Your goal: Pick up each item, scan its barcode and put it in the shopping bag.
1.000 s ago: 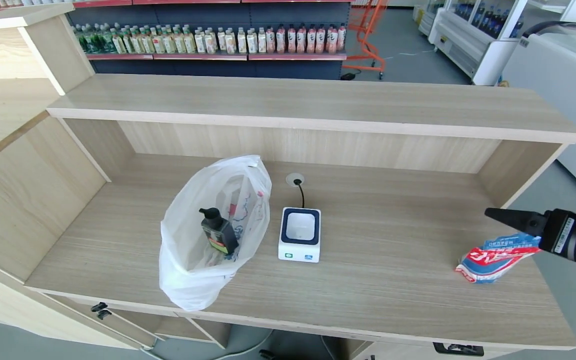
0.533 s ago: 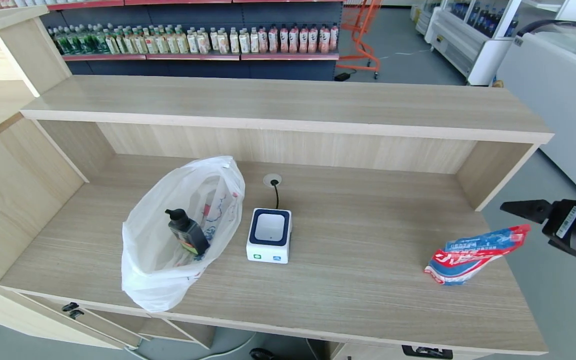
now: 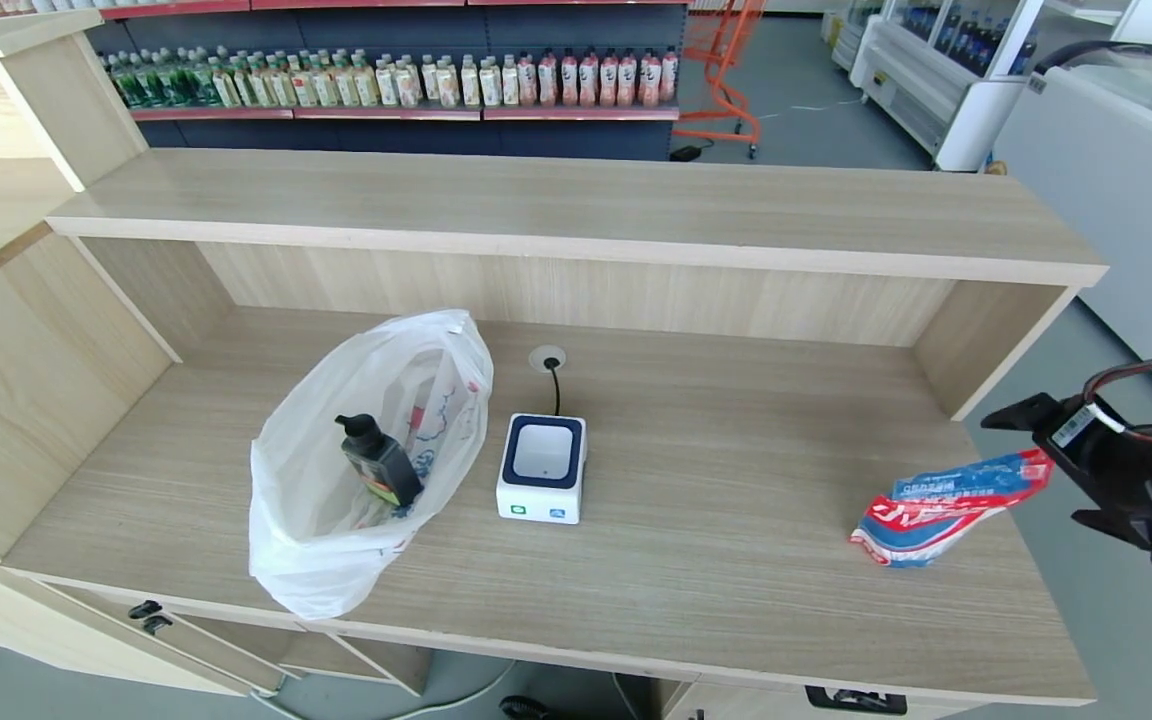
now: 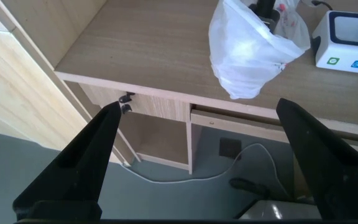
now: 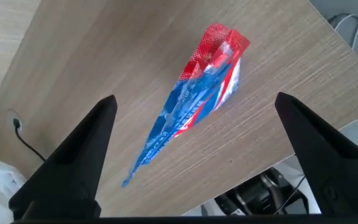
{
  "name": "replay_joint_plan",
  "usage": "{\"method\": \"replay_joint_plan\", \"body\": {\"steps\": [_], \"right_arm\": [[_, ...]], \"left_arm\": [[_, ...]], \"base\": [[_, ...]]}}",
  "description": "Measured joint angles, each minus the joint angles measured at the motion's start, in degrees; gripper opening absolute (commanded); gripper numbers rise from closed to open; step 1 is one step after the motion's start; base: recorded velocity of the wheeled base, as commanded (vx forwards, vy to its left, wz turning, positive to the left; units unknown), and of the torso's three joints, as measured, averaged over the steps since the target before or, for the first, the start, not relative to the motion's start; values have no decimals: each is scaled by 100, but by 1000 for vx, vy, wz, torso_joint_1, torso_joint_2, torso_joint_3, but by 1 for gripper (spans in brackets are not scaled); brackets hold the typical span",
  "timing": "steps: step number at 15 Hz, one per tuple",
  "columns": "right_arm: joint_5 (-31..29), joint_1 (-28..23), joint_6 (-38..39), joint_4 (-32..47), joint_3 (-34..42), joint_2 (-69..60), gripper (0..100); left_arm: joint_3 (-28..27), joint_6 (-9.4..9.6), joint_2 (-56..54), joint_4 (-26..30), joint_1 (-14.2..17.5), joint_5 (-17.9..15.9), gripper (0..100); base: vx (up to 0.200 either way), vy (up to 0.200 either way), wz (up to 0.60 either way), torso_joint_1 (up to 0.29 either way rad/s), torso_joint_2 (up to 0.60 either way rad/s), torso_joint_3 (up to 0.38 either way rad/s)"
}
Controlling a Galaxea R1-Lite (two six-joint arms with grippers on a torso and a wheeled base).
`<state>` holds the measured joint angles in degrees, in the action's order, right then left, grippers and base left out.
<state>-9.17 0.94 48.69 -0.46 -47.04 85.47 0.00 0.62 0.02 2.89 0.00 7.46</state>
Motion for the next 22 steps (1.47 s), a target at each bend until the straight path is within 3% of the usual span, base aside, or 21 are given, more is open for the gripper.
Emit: {"method": "replay_joint_plan", "body": {"steps": [7, 8, 11, 16, 19, 22], "right_arm": [[-490, 466, 202, -185, -836, 2126, 100], [-578, 542, 206, -286, -891, 2341, 0], [-745, 700, -46, -435, -1029, 2716, 0], [-684, 730, -1624, -756, -974, 2592, 0], [424, 685, -2510, -794, -898, 2098, 0], [2561, 545, -3354, -750, -920, 1365, 0]], "left_arm": [[0, 0, 0, 0, 0, -2, 100], [0, 2, 0, 0, 0, -2, 100], [0, 4, 0, 0, 0, -2, 100], [0, 2, 0, 0, 0, 0, 100], [0, 2, 0, 0, 0, -2, 100], [0, 4, 0, 0, 0, 0, 100]], "base": [[0, 0, 0, 0, 0, 0], [0, 0, 0, 0, 0, 0], [0, 0, 0, 0, 0, 0], [0, 0, 0, 0, 0, 0], [0, 0, 0, 0, 0, 0], [0, 0, 0, 0, 0, 0]]}}
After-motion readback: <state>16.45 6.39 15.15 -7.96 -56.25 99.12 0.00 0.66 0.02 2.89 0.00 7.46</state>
